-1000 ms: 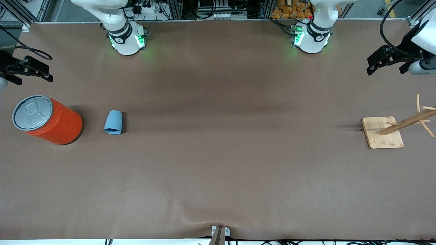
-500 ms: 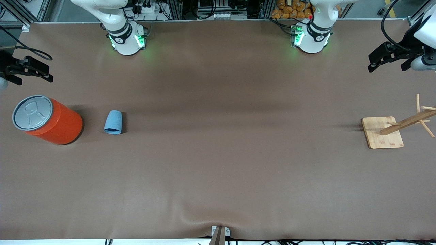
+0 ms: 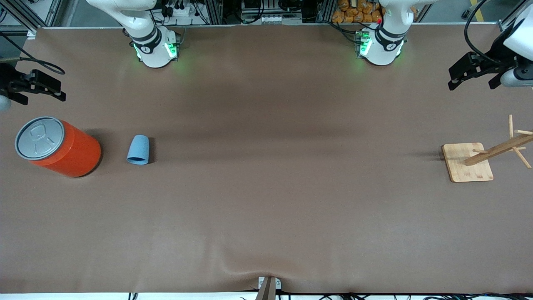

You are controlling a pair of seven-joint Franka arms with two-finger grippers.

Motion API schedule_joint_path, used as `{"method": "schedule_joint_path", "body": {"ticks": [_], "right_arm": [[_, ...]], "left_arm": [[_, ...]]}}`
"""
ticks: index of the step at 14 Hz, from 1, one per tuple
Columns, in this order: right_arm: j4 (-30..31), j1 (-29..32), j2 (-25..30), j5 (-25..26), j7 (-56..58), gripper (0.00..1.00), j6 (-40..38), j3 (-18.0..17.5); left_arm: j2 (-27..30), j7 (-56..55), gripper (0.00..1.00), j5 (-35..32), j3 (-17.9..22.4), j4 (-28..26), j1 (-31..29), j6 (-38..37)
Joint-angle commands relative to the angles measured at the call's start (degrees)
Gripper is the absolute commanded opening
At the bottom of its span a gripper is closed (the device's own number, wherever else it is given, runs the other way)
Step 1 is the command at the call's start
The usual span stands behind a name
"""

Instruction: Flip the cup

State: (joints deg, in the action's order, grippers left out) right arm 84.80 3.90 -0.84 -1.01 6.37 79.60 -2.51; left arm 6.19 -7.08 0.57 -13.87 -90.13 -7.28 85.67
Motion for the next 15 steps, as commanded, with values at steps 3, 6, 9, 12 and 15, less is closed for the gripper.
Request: {"method": "schedule_joint_path", "body": {"ticks": [3, 6, 9, 12, 15], "right_arm": [[0.19, 0.67, -4.59, -0.13, 0.58, 1.0, 0.12, -0.83], [0.45, 1.37, -9.0, -0.92, -0.04, 1.0, -0.94, -0.83], [2.02, 0.85, -11.81, -0.92, -0.04, 1.0, -1.04, -0.83], [12.98, 1.02, -11.12, -2.31, -0.22, 1.0, 8.96, -0.84], [22.39, 1.37, -9.71, -5.14, -0.13, 1.0, 18.27, -0.83]], "left_arm": [[-1.7, -0.75, 1.0, -0.13, -2.38, 0.48, 0.34, 2.22], [-3.03, -0.66, 1.0, -0.22, -4.41, 0.48, 0.43, 3.01], [-4.35, 0.66, 1.0, -1.27, -6.43, 0.57, 0.43, 6.52], [-4.35, 0.84, 1.0, -0.84, -6.79, 0.83, 0.16, 6.71], [-7.23, 0.84, 1.0, -0.22, -7.49, 4.77, 1.91, 8.2]]}}
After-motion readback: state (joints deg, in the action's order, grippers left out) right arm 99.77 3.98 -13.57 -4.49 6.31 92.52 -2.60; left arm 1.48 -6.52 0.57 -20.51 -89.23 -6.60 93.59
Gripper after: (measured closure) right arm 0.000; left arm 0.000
